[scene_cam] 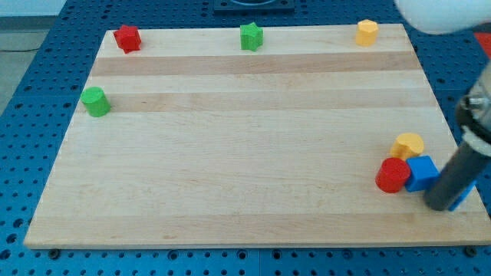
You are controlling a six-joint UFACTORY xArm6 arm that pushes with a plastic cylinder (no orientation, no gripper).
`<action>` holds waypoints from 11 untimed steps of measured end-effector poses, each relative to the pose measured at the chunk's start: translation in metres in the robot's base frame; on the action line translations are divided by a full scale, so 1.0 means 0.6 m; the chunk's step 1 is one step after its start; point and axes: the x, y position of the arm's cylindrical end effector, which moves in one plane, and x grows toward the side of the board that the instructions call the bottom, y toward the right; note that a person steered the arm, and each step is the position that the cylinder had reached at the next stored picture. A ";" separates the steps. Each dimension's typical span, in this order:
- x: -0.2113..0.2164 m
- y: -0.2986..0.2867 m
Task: Move the yellow heart right center of the board
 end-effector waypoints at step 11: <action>-0.171 -0.045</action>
